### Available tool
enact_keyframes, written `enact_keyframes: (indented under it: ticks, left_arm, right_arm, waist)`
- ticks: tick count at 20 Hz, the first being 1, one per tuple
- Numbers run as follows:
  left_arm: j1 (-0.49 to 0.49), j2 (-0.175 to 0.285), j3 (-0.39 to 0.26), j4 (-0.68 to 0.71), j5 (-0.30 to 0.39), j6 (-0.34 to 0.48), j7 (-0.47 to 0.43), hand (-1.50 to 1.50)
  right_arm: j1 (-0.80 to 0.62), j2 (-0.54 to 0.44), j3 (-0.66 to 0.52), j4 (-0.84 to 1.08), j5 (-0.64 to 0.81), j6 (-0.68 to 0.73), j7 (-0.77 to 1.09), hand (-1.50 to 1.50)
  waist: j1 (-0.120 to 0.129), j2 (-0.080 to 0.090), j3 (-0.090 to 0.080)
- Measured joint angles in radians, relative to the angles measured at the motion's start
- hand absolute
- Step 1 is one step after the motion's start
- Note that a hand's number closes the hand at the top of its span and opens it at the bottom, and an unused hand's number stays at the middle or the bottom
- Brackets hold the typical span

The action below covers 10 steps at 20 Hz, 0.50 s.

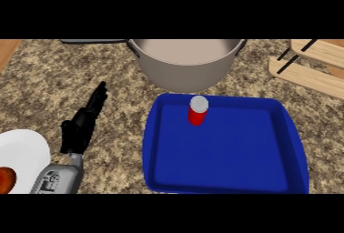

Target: Pick the croissant from the tray and place it in the tiered shelf

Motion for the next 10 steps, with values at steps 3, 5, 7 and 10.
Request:
enact_keyframes:
  ticks: [3,5,7,10]
  left_arm:
    - [0.023,-0.007,-0.005,-0.014,-0.005,0.006,-0.008,0.00]
    - [0.032,-0.003,0.003,-0.015,-0.006,0.010,-0.011,0.00]
    - [0.052,-0.009,-0.005,-0.034,-0.007,0.011,-0.010,0.00]
    - [0.052,-0.005,0.008,-0.024,-0.004,0.010,-0.015,0.00]
  right_arm:
    - [0.109,-0.062,-0.074,-0.027,-0.046,0.113,0.040,-1.50]
    - [0.184,-0.087,-0.118,-0.070,-0.073,0.193,0.070,-1.50]
    - [0.277,-0.096,-0.184,-0.106,-0.102,0.261,0.058,-1.50]
    - [0.399,-0.101,-0.304,-0.165,-0.159,0.377,0.052,-1.50]
  waist:
    - [-0.010,-0.002,0.000]
    - [-0.017,-0.004,0.000]
    - [-0.021,-0.004,0.001]
    - [-0.031,-0.005,0.001]
